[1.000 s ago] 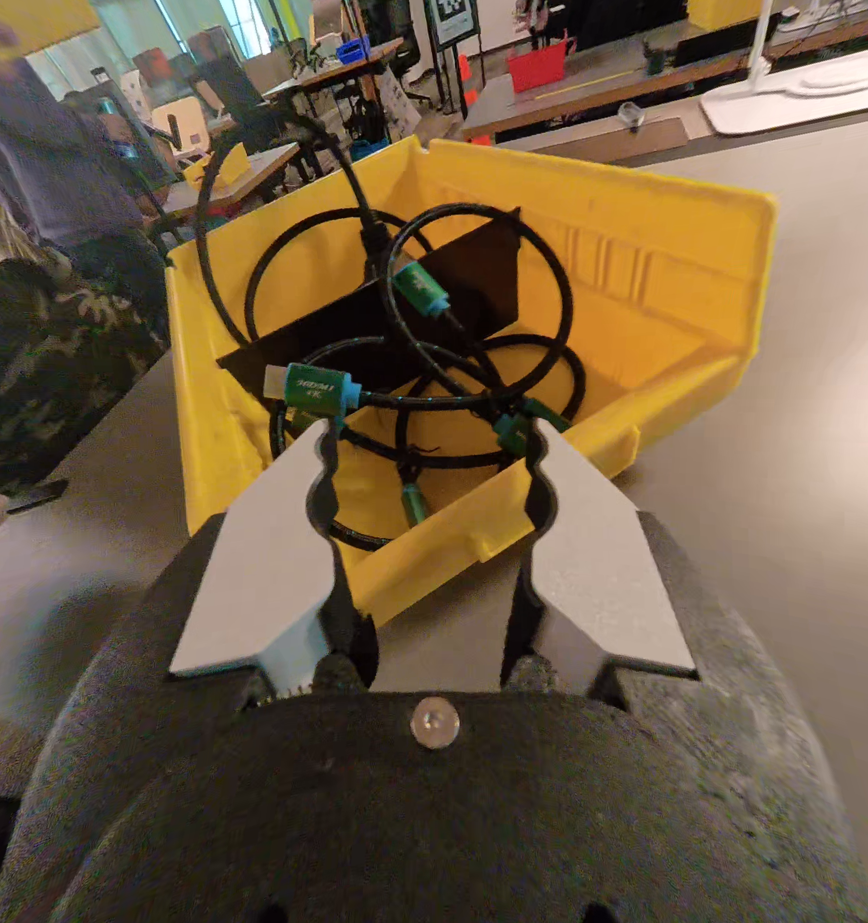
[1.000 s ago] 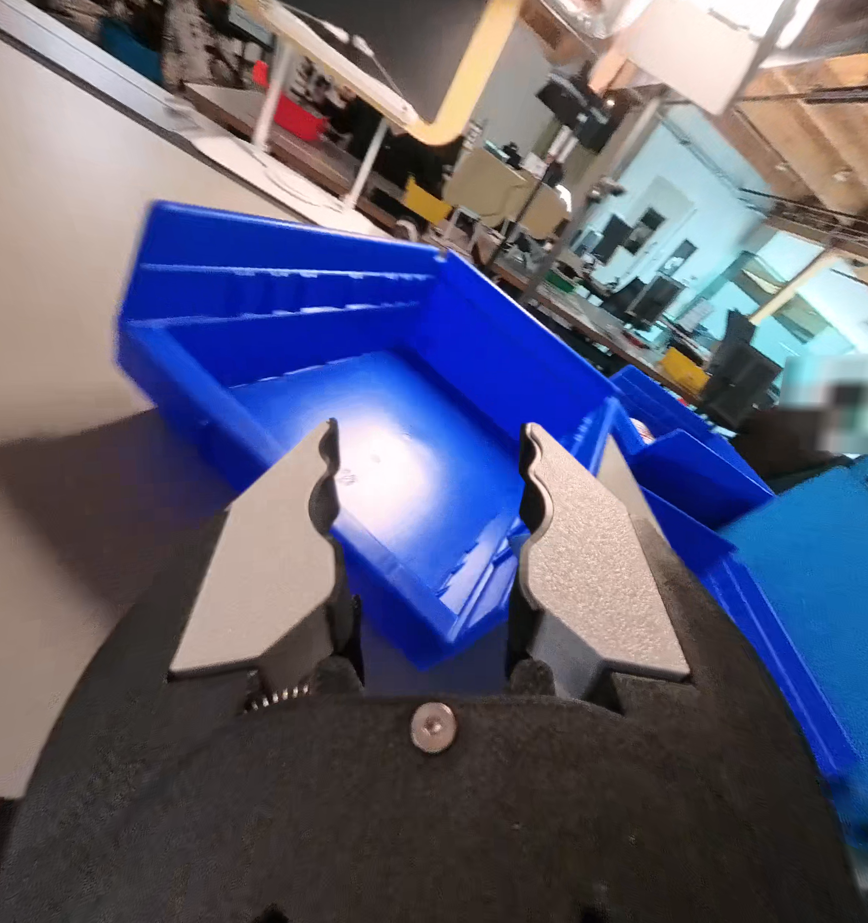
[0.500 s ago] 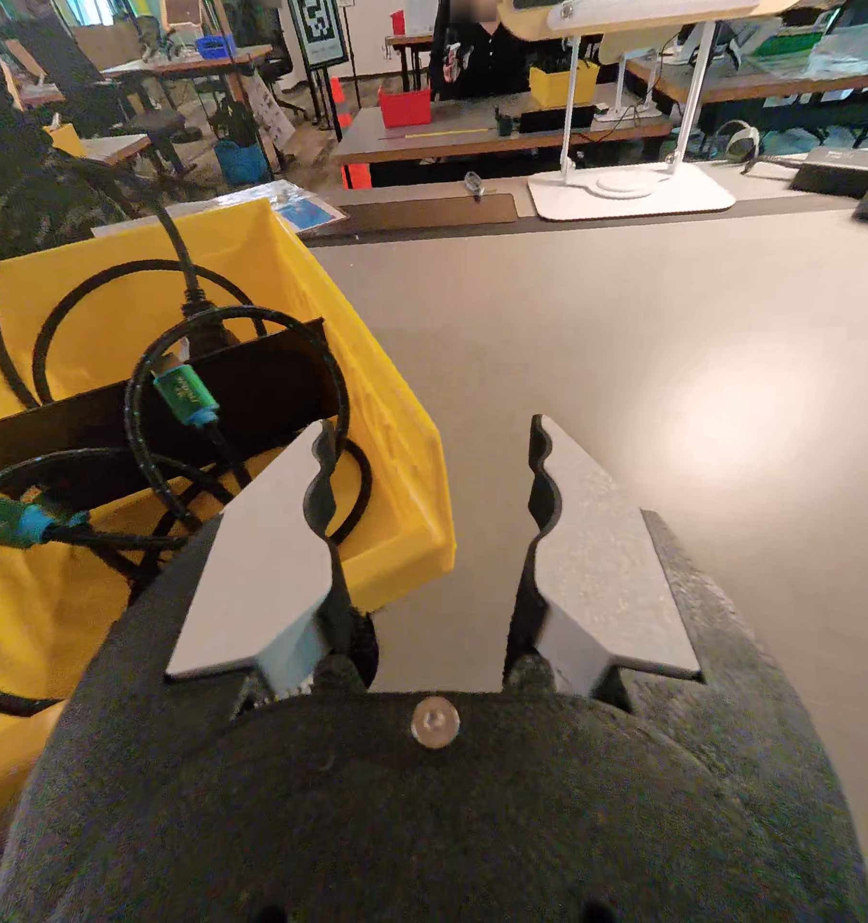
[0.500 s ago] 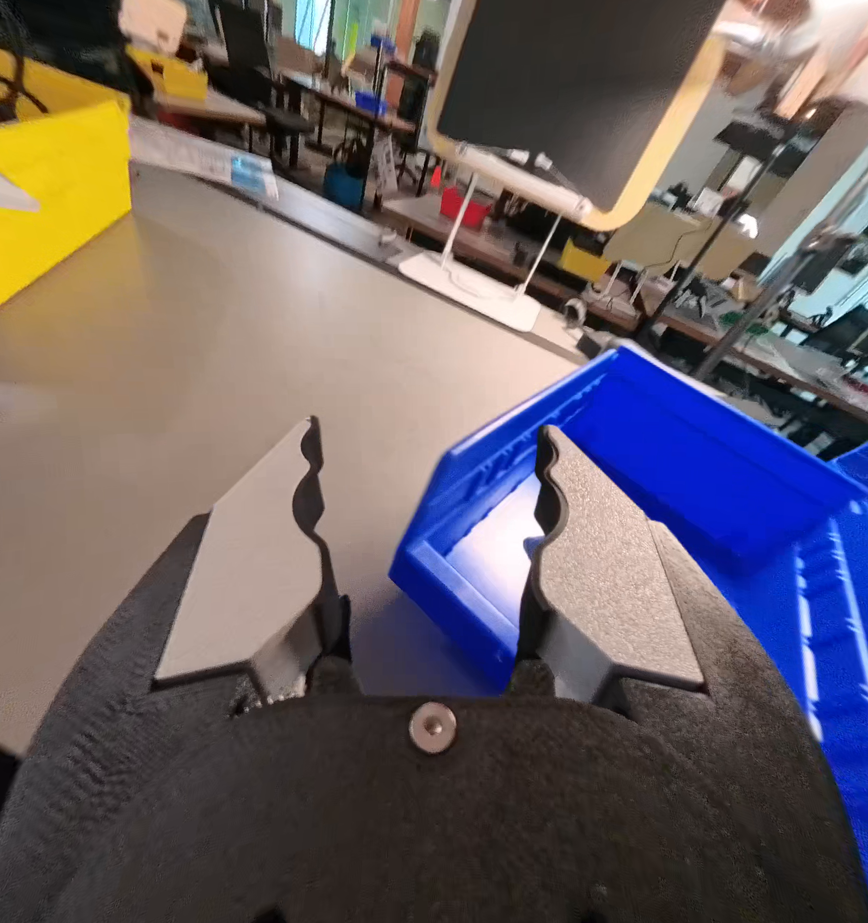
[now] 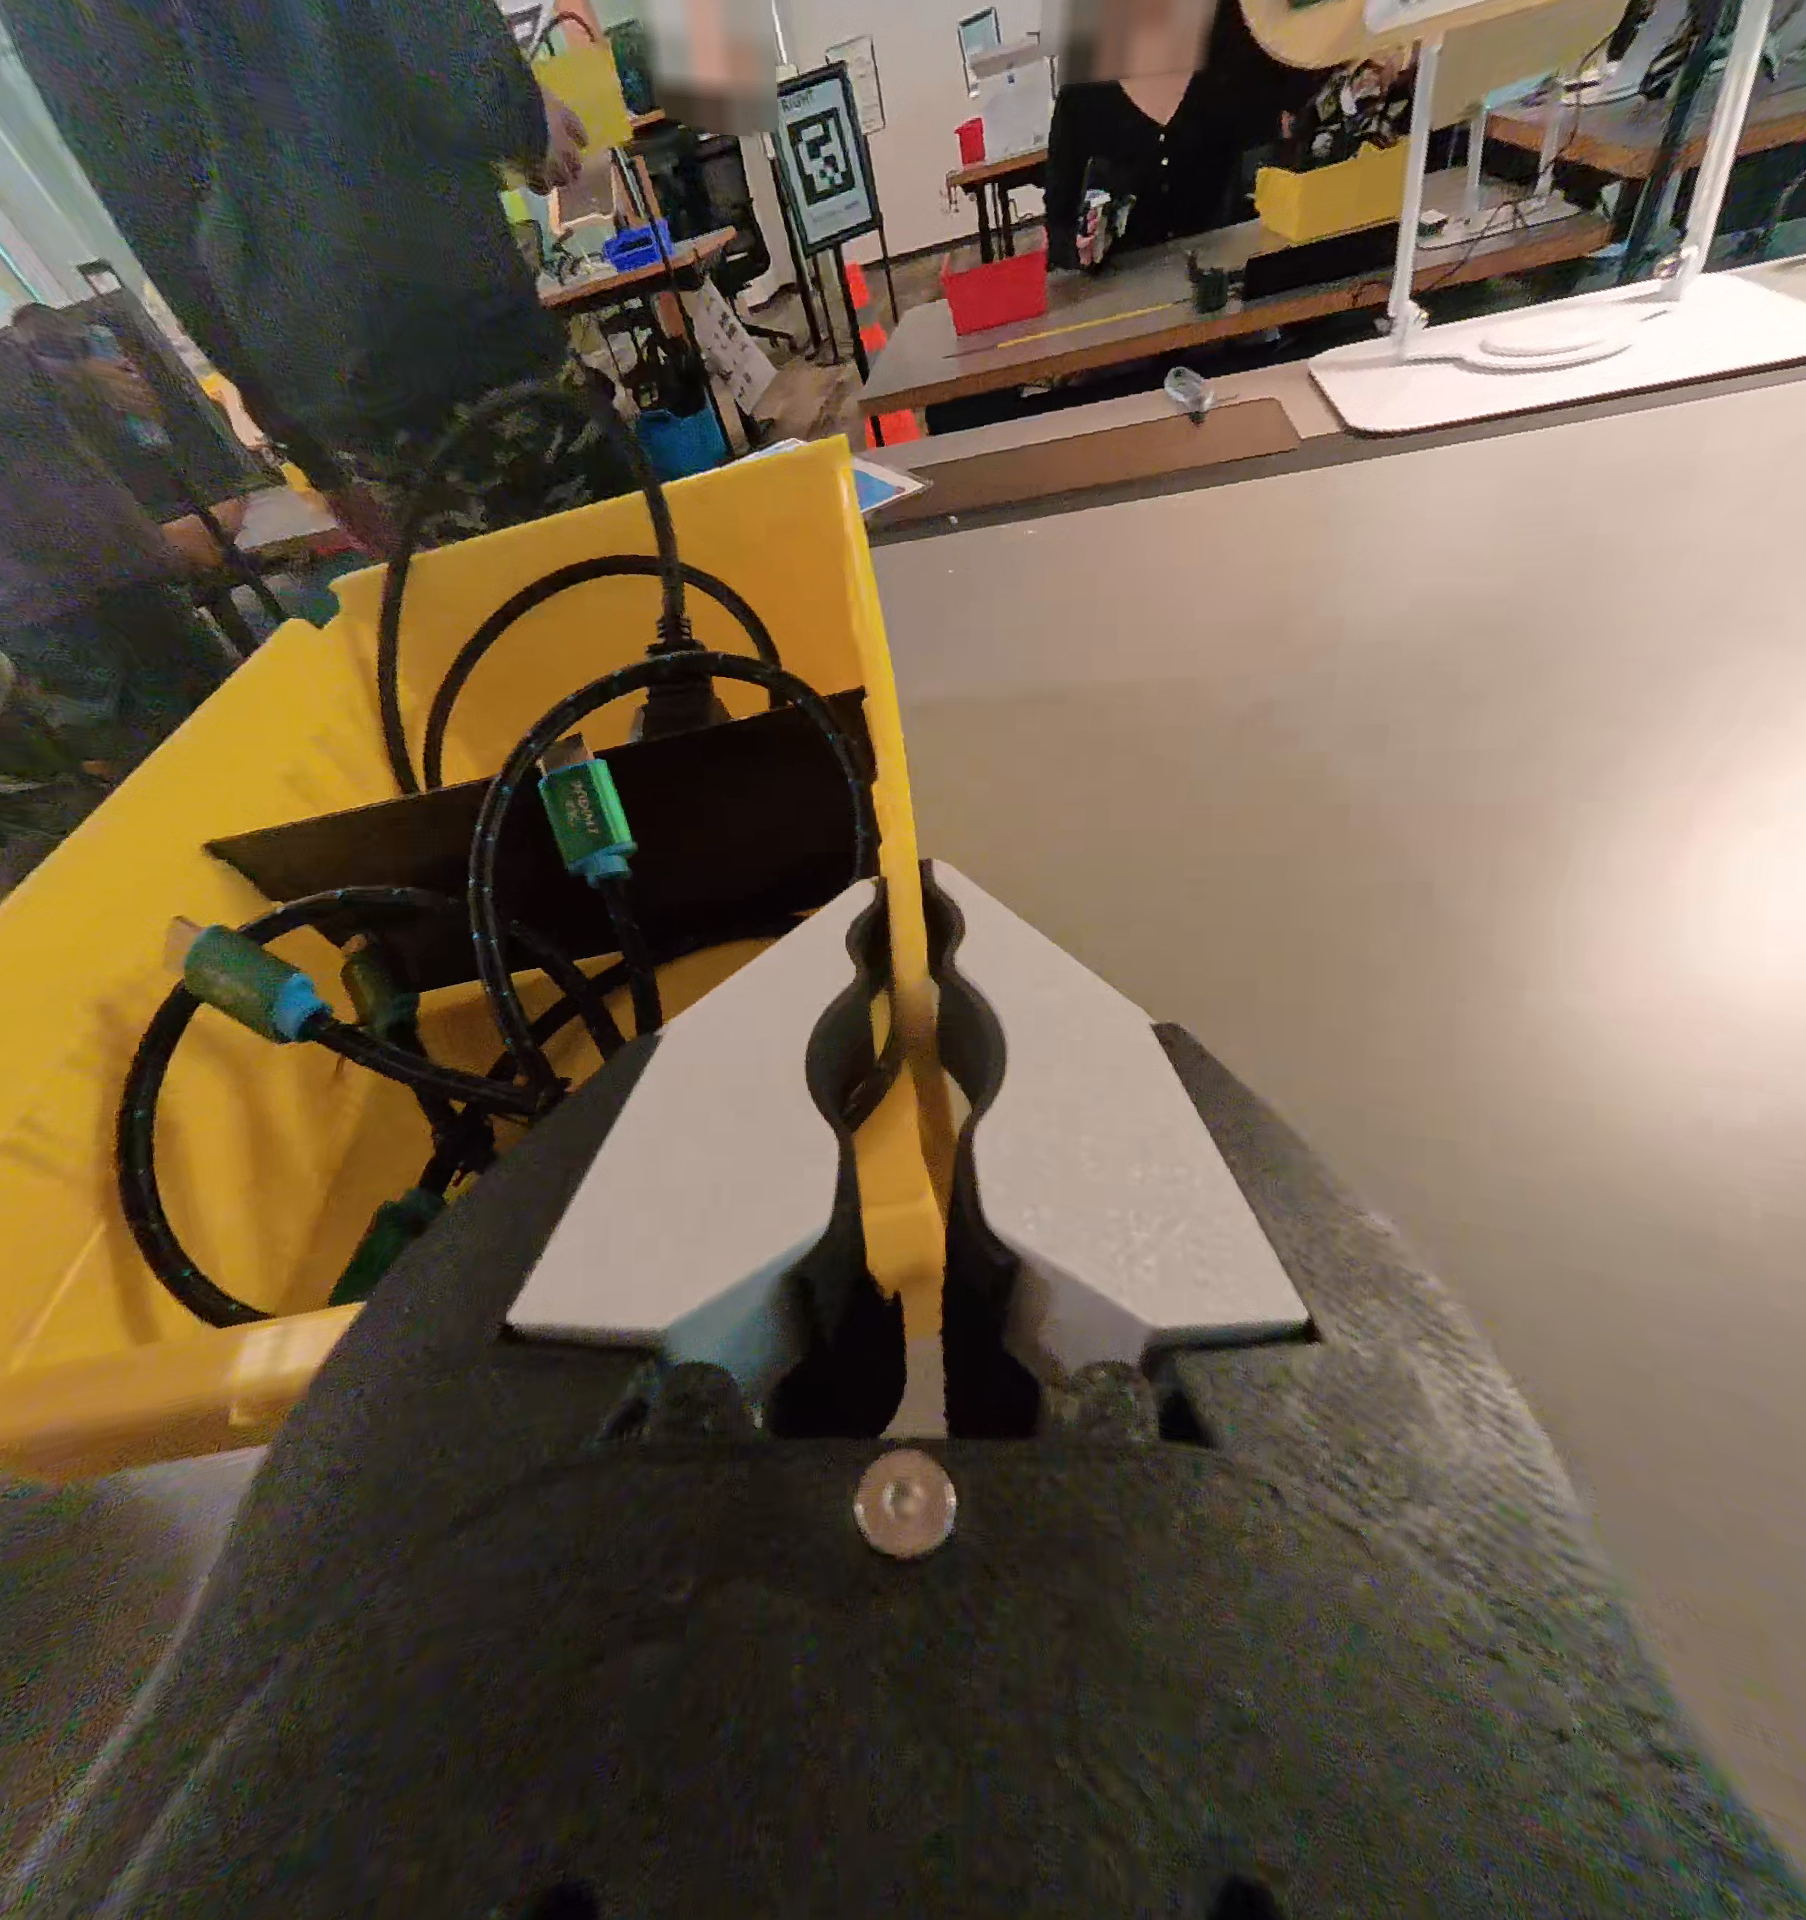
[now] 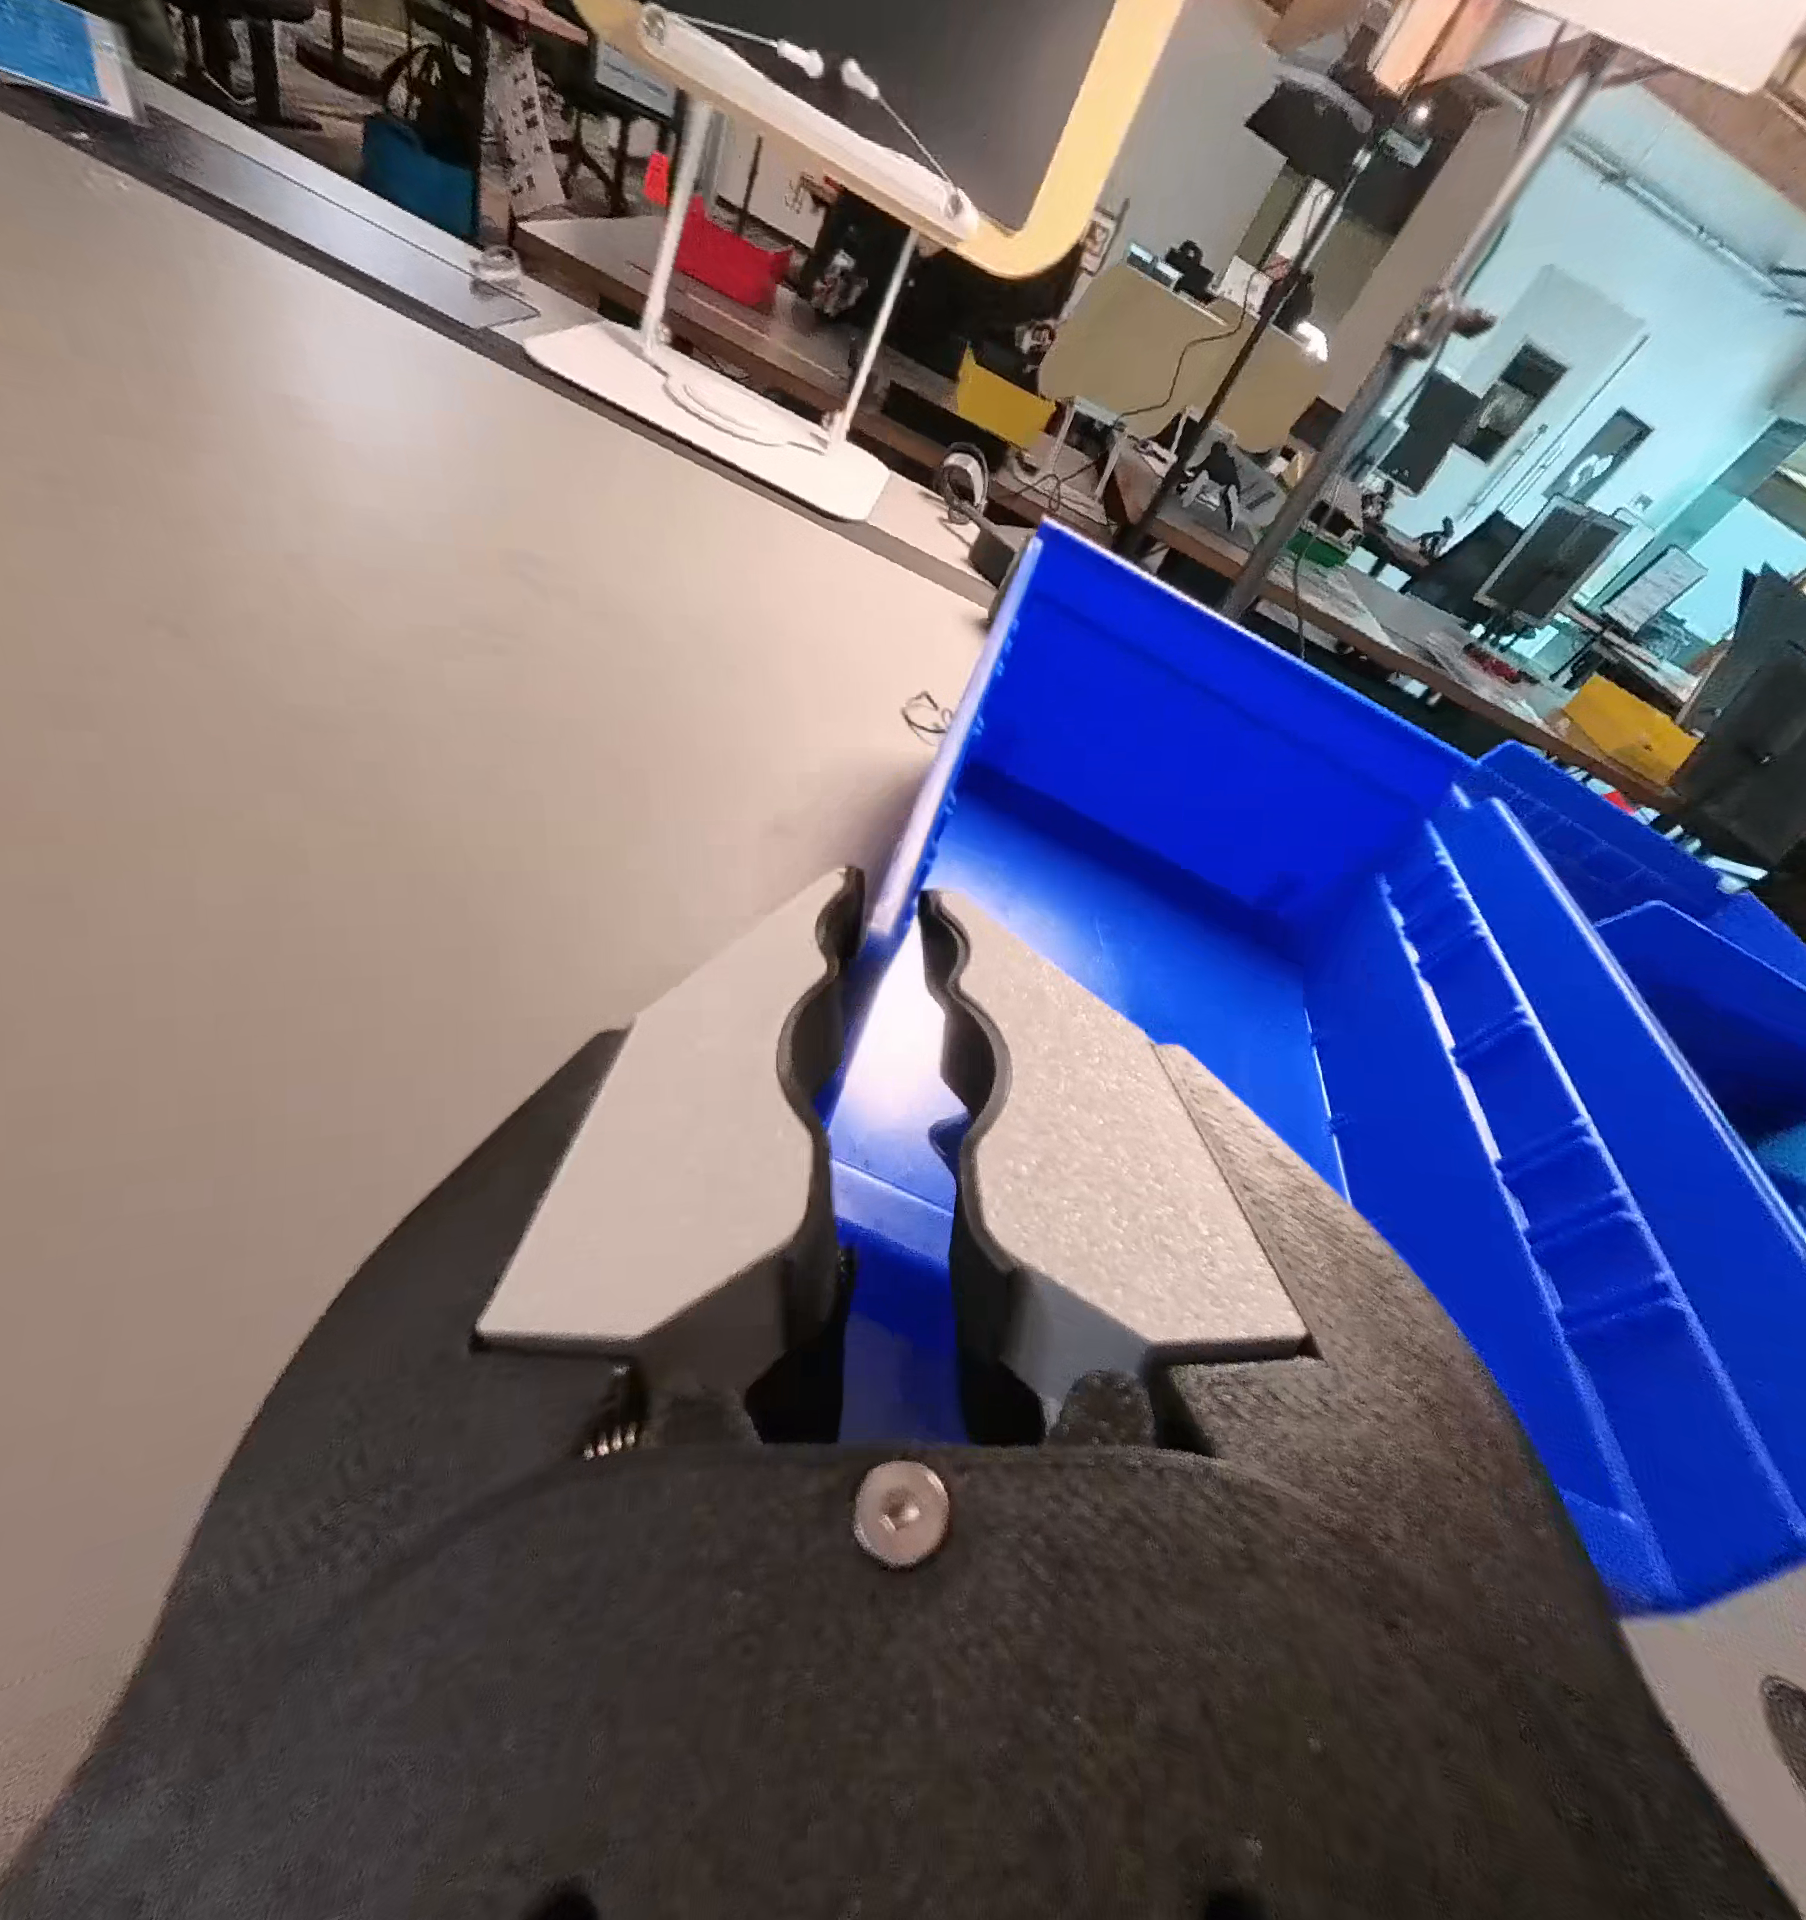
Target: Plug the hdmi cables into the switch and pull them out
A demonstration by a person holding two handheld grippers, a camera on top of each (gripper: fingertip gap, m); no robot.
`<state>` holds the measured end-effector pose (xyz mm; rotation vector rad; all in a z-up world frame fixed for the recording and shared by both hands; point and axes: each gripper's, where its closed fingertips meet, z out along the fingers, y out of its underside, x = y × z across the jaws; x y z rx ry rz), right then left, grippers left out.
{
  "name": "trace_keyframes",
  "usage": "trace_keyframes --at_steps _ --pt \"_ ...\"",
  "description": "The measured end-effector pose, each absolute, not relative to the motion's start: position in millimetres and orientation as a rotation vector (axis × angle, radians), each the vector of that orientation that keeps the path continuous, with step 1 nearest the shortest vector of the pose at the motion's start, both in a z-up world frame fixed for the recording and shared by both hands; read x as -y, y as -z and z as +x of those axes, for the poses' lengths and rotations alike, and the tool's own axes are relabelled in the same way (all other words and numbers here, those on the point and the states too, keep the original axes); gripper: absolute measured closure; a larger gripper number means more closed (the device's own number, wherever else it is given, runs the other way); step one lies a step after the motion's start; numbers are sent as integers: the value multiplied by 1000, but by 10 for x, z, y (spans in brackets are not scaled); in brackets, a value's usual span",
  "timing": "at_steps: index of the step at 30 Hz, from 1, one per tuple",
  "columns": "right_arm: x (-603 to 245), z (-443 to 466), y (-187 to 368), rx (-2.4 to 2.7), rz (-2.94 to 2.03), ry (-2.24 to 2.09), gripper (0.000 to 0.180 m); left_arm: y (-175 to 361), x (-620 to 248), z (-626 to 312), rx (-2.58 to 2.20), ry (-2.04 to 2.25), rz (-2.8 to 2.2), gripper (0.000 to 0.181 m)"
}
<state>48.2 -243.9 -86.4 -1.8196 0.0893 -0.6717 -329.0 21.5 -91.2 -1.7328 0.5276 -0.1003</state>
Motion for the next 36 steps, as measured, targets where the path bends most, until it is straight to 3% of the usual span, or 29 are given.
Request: trace_keyframes --at_steps 12,27,31,36 --pt "2491 1248 889 -192 -1858 674 177 919 -558 -3590 -608 196 -1730 177" --pt "2587 1461 854 -169 -1861 640 174 921 -686 -3675 -655 293 -1751 176" --pt "2866 1320 619 -143 -1818 647 164 619 -490 -3756 -615 384 -1728 153" --pt "2684 812 428 17 -1811 464 160 140 -754 -3937 -494 385 -1731 138"
